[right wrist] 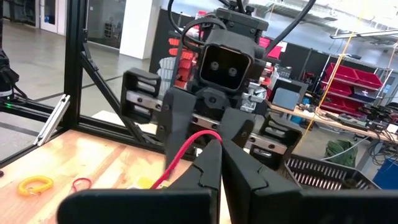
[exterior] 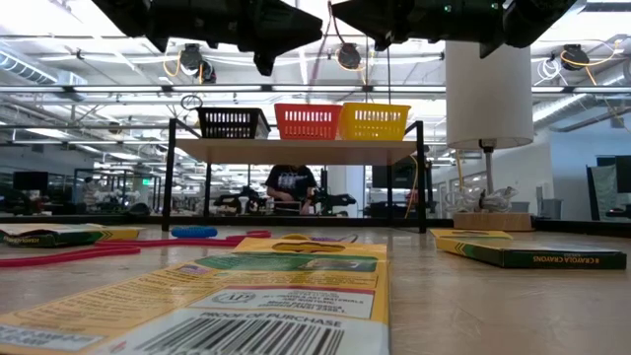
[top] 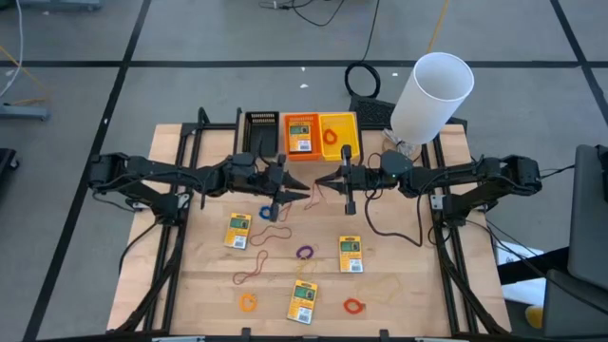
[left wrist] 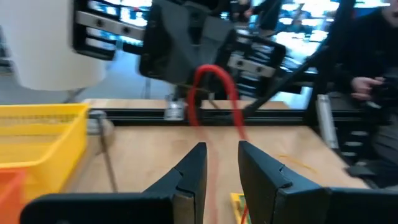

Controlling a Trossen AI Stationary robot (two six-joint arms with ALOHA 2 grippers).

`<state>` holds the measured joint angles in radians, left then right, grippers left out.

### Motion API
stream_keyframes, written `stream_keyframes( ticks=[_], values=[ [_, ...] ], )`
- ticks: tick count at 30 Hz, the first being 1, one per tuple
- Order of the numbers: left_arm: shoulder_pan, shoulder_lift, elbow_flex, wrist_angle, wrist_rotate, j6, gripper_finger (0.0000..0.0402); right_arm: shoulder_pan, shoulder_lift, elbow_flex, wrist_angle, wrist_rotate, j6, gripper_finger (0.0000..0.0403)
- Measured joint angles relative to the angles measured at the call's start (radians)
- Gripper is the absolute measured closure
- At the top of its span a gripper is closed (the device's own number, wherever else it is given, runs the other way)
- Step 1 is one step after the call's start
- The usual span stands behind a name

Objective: Pick & Place Office Desk Supplies
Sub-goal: Put the red rubberband into the black bin on the shelf

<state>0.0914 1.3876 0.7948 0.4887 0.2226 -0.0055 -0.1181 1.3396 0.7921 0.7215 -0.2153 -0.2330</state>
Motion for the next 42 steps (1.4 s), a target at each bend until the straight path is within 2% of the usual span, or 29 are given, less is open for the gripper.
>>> stream_keyframes(
  ticks=[7,24,42],
  values=[
    [0.000,0.000,0.000,-0.012,0.063,-0.010,0.0320,0.000,0.000,0.000,-0.007,0.000,-0.014,0.0403],
    [-0.001,0.000,0.000,-0.022,0.021,-0.031,0.0320,0.000,0.000,0.000,0.018,0.002,-0.009,0.0403],
    [-0.002,0.000,0.000,-0.028,0.012,-0.051,0.0320,0.009,0.000,0.000,0.224,0.007,0.004,0.0403]
  ],
)
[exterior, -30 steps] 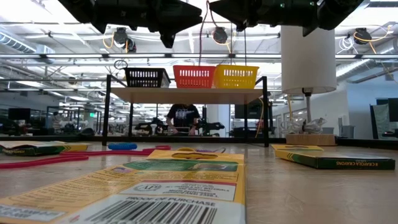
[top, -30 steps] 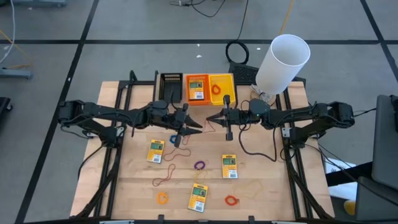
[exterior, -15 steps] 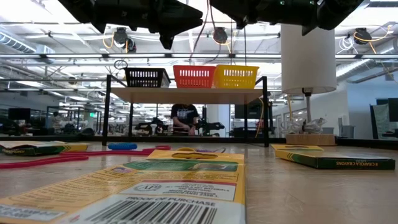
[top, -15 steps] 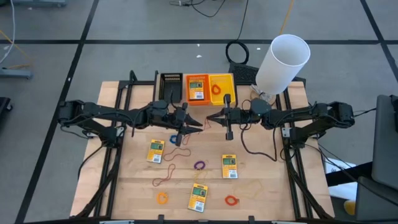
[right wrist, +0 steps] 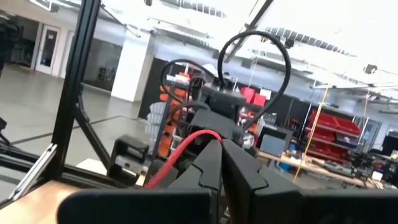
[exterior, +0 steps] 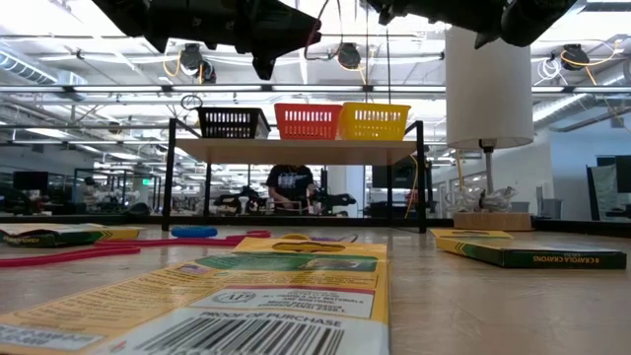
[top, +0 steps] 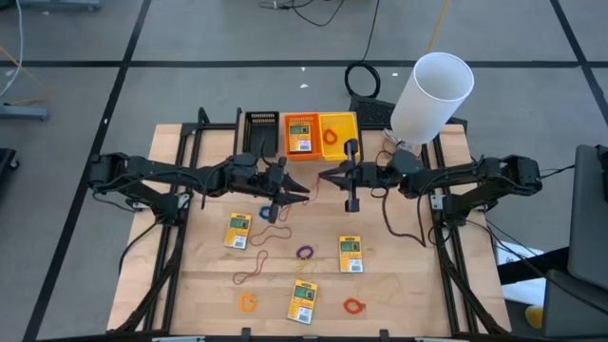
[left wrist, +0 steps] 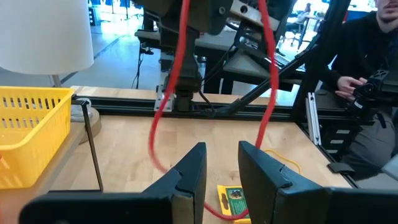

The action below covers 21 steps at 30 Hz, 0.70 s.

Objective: Pick & Place Office Desk Supplies
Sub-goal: Put the red rubberband into the black bin on the shelf

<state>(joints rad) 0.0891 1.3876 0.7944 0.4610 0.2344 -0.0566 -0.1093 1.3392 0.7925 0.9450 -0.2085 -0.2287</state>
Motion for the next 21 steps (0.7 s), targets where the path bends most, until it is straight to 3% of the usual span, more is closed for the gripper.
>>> stream_keyframes(
  ticks=[16,21],
  values=[
    [-0.040,0.000,0.000,0.006,0.008,0.006,0.0320,0.000,0.000,0.000,0.022,0.008,-0.020,0.0403],
    [-0.040,0.000,0.000,0.006,-0.042,0.009,0.0320,0.000,0.000,0.000,0.024,0.027,-0.021,0.0403]
  ],
)
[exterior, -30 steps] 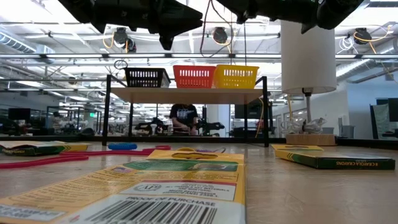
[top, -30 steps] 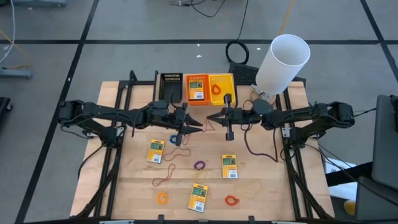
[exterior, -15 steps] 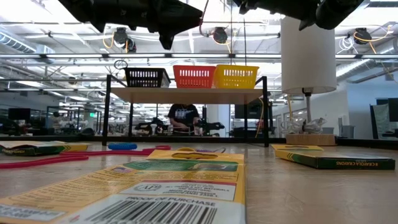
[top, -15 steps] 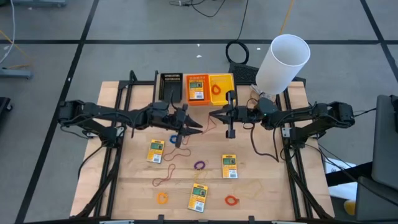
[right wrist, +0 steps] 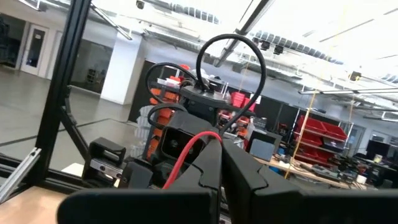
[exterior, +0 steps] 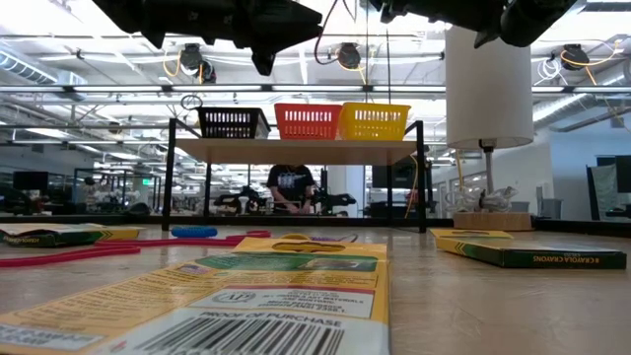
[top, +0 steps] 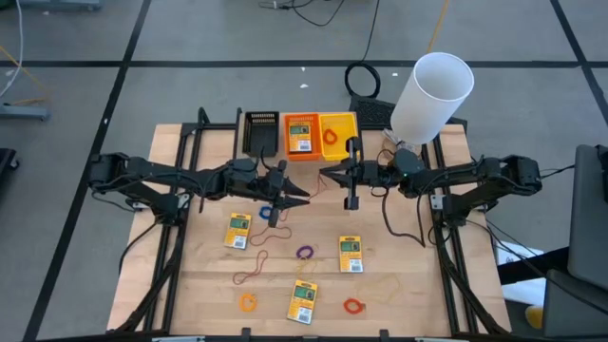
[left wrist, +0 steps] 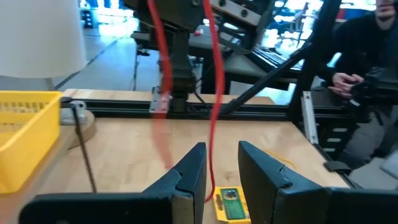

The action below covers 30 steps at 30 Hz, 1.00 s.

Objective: Pick & Place Office Desk Supplies
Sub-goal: Put the red rubberband into the black bin on the shelf

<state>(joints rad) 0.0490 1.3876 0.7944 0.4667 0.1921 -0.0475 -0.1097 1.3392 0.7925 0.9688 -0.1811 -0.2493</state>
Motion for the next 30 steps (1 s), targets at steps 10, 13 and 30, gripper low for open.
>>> stream_keyframes(
  ticks=[10,13,30],
  values=[
    [0.000,0.000,0.000,0.001,-0.031,0.000,0.0320,0.000,0.000,0.000,0.046,0.000,0.001,0.0403],
    [0.000,0.000,0.000,0.002,-0.037,0.000,0.0320,0.000,0.000,0.000,0.054,0.000,0.001,0.0403],
    [0.005,0.000,0.000,0.001,-0.038,0.015,0.0320,0.000,0.130,0.013,0.244,0.001,0.051,0.0403]
  ],
)
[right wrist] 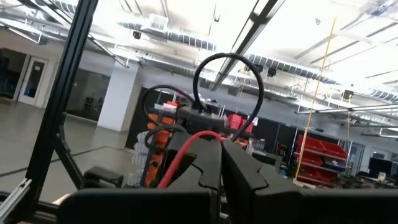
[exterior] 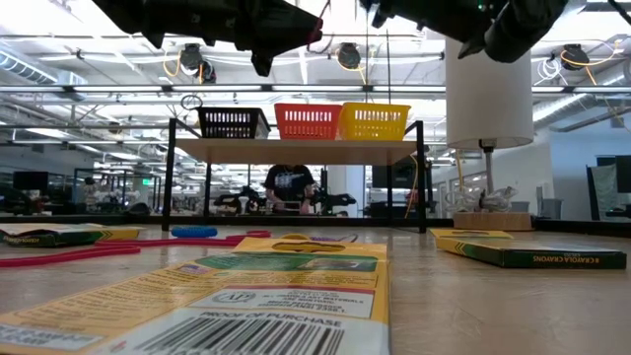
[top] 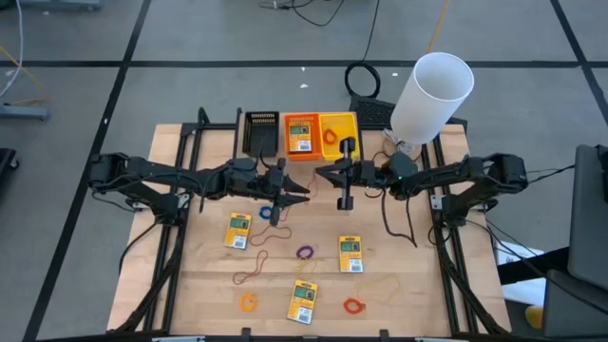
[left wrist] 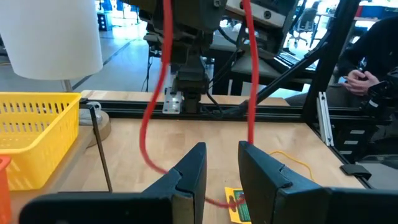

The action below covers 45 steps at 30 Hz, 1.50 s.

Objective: Pick & Place Office Desk Supplies
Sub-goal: Put the red rubberband into the black bin on the shelf

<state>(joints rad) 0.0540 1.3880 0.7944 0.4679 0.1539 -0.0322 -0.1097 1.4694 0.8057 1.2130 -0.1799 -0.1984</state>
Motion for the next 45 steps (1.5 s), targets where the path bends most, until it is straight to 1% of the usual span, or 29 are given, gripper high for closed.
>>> stream_keyframes(
  ticks=[4,10,28,34,45],
  values=[
    [0.000,0.000,0.000,-0.003,0.000,0.000,0.0321,0.000,0.030,0.049,-0.005,-0.002,-0.003,0.0403],
    [0.000,0.000,0.000,-0.021,0.000,0.001,0.0321,0.000,0.034,0.102,-0.100,-0.004,-0.030,0.0403],
    [0.000,0.000,-0.001,-0.018,0.000,0.023,0.0321,0.000,0.034,0.104,-0.161,-0.008,-0.026,0.0403],
    [0.003,0.000,-0.001,-0.028,-0.019,0.024,0.0321,0.000,0.025,0.103,-0.242,-0.008,-0.026,0.0403],
    [0.004,0.000,-0.001,-0.040,-0.024,0.024,0.0321,0.000,-0.052,0.102,-0.502,-0.003,-0.023,0.0403]
  ],
)
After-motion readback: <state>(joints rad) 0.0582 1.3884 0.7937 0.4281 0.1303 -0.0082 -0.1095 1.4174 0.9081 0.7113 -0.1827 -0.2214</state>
